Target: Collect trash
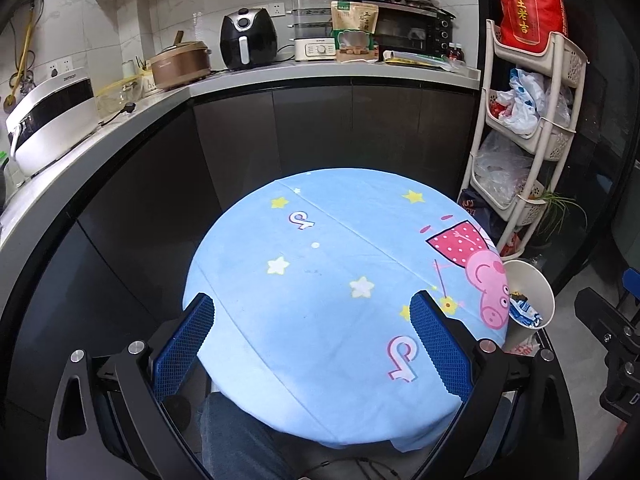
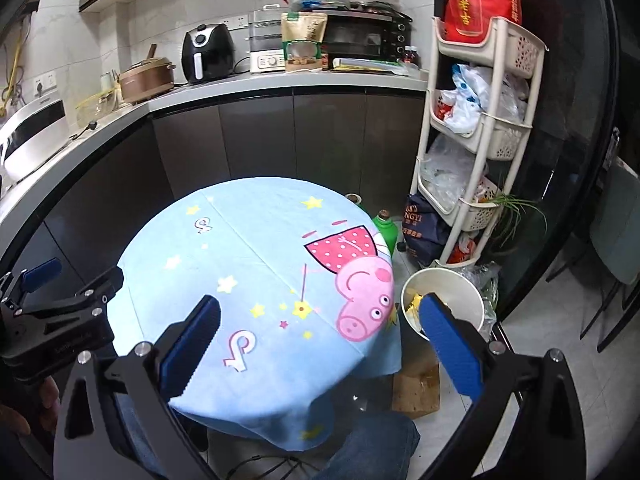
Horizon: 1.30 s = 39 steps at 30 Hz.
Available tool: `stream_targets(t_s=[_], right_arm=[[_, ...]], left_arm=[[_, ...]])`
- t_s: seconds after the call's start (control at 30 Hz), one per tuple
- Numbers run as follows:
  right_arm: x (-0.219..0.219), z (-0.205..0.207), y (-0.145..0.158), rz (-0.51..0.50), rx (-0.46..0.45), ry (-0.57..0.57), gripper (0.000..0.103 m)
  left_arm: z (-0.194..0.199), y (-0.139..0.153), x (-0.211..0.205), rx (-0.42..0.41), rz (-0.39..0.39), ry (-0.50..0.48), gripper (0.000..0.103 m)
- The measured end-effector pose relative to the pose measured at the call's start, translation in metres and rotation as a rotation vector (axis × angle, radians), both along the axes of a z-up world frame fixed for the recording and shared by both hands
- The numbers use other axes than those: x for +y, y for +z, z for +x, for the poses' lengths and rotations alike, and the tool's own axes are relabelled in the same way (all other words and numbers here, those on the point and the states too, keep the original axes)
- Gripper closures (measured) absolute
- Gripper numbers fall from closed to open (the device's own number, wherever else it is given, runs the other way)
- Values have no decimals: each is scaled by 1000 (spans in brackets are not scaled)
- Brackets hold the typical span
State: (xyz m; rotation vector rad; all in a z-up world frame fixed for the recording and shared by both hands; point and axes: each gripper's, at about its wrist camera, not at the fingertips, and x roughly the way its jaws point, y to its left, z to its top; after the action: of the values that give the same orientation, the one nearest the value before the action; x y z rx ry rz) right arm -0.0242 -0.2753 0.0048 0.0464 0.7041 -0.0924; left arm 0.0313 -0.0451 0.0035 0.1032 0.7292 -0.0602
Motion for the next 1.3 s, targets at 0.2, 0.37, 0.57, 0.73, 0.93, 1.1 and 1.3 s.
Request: stream_targets(t_s=[0.2, 0.37, 0.57, 0.73, 0.93, 1.1, 1.3], right_arm=[[2, 4, 2, -3, 1, 6, 3], [0, 4, 3, -2, 1, -3, 3], [0, 5, 3, -3, 4, -6, 3], [-1, 5, 2, -1, 5, -7, 3], [-1, 5, 3, -2, 4, -6, 3], [-2, 4, 3, -1, 4, -7, 3], [-3, 4, 3, -2, 4, -5, 3]], left_arm=[[0, 2, 2, -3, -1, 1, 8], [0, 3, 1, -1, 1, -5, 8], [3, 4, 1, 2, -1, -6, 8], [4, 4, 1, 3, -3, -6, 8], [4, 5, 0, 4, -4, -6, 8], [4, 6, -2, 3, -4, -8, 8], [3, 7, -4, 4, -6, -9, 8]])
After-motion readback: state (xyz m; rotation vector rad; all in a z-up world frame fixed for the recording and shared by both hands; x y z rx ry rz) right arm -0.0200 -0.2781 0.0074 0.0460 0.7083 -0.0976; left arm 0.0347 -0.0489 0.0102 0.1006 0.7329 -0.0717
